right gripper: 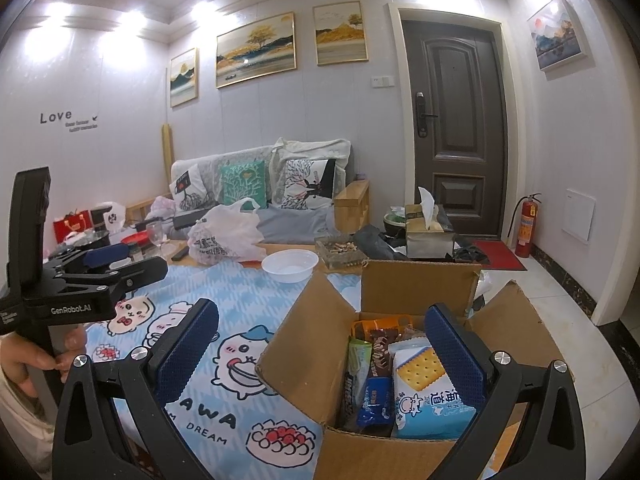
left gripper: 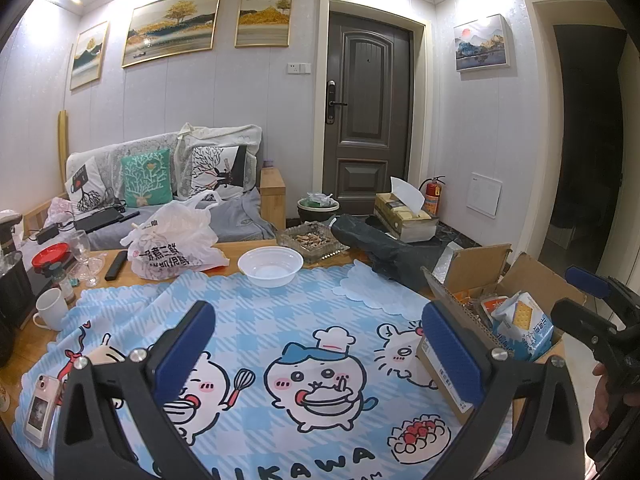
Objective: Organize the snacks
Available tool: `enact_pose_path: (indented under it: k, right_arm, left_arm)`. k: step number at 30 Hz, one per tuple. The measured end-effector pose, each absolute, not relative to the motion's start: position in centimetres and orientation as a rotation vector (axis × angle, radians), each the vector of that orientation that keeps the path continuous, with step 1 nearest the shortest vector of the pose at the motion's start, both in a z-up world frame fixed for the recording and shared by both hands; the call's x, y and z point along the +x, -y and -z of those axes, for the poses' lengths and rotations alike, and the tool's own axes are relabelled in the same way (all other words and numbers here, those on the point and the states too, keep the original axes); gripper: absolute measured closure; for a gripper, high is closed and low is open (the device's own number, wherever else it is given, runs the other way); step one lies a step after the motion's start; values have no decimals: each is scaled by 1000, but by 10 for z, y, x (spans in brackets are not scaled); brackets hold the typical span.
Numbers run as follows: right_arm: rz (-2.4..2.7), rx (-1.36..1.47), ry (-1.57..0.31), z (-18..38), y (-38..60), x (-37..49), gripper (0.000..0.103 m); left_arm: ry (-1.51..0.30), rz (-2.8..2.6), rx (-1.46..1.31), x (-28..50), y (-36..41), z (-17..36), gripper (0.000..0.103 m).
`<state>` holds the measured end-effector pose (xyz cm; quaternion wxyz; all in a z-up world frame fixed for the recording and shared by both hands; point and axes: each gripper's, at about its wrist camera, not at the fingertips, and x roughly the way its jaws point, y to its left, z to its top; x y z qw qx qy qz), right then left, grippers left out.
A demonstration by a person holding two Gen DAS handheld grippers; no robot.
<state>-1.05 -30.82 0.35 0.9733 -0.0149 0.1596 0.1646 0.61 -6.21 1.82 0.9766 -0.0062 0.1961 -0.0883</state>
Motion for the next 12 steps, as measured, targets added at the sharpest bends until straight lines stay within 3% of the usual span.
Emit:
enact_pose_path:
  k: [12]
  right_arm:
    - [-332,-28,-321,-3,309,-10,0]
  left_arm:
    - [-397,182,-12,8,60,-18,1]
